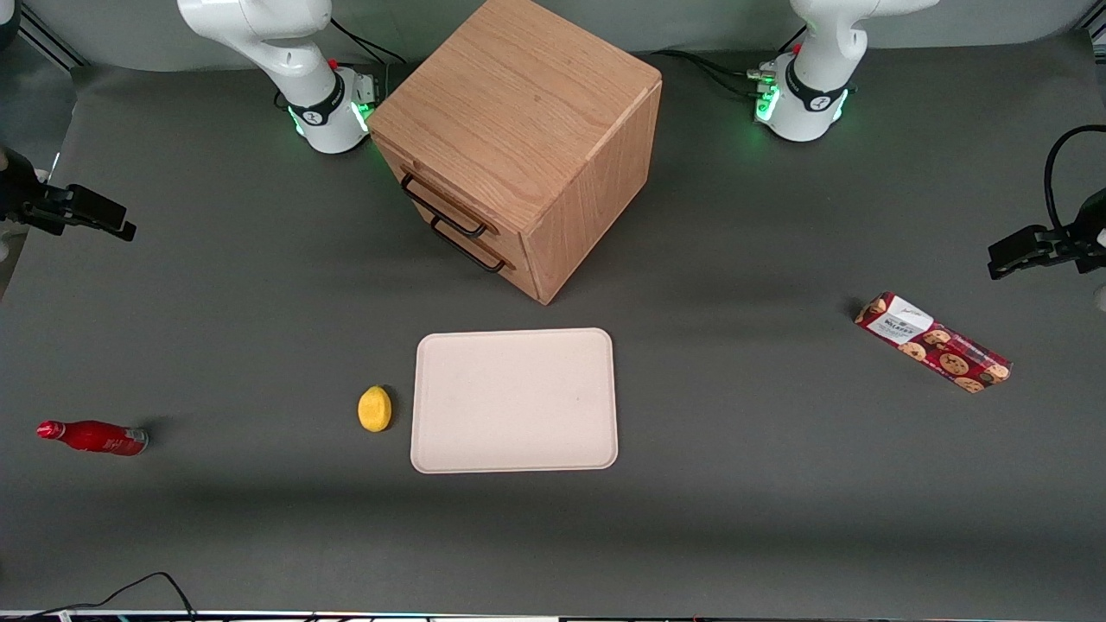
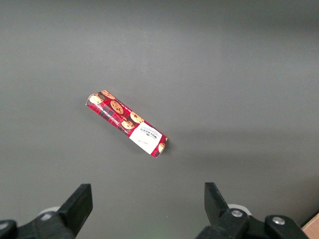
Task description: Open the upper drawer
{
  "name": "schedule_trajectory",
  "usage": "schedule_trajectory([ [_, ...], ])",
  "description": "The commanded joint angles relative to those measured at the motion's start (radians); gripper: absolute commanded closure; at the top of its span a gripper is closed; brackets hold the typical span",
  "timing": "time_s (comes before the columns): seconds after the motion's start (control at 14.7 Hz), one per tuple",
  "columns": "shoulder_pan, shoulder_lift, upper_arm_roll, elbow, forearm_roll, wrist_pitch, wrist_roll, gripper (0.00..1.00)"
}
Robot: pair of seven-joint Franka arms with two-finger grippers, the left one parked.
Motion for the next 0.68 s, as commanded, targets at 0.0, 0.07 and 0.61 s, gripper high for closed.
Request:
schedule_trajectory([
  [0.0, -0.007, 0.007, 0.009, 0.023, -0.018, -0.018, 0.010, 0.00],
  [0.07, -0.007, 0.010, 0.009, 0.026, -0.018, -0.018, 0.008, 0.00],
  [0.61, -0.007, 0.012, 0.006, 0.024, -0.008, -0.026, 0.008, 0.00],
])
